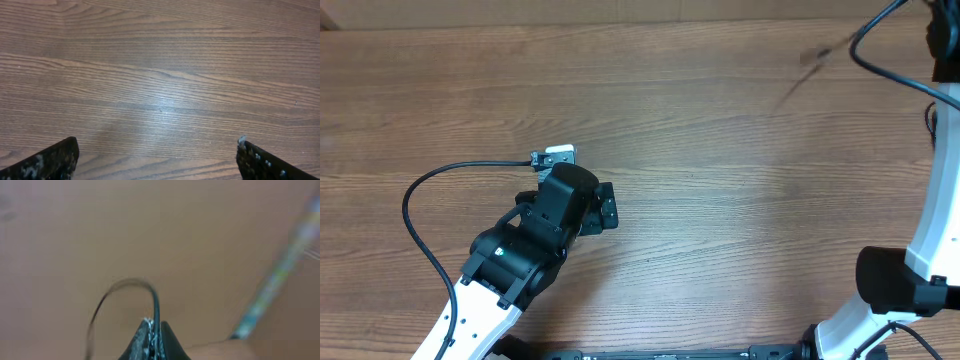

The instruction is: Untangle cables

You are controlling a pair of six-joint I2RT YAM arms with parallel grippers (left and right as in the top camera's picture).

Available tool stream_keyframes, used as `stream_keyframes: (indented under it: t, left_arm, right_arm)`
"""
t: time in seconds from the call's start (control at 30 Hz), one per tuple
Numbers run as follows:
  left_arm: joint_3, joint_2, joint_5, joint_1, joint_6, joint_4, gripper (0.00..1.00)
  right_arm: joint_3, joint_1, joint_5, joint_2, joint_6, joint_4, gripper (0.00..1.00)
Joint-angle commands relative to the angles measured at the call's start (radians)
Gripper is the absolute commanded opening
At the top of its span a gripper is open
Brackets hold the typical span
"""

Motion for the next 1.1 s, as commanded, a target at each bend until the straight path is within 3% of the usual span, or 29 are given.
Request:
stream_keyframes:
  t: [0.0, 0.27, 0.47, 1.07]
  left_arm:
    - [0.008, 0.003, -0.017, 0.004, 0.02, 0.001, 1.0]
    - [0.008, 0.003, -0.017, 0.004, 0.02, 0.001, 1.0]
    - [0.008, 0.003, -0.017, 0.004, 0.02, 0.001, 1.0]
    - [0.008, 0.003, -0.017, 0.004, 0.02, 0.001, 1.0]
  right_arm:
    - [0.001, -0.054, 0.183, 0.0, 0.027, 0.037, 0.04]
    - [0.001, -0.199, 0.181, 0.078, 0.202, -0.048, 0.04]
    - [0.001, -0.271, 0.075, 0.15, 0.237, -0.091, 0.04]
    - [0.001, -0.337, 0.076, 0.183, 0.389, 0.131, 0.04]
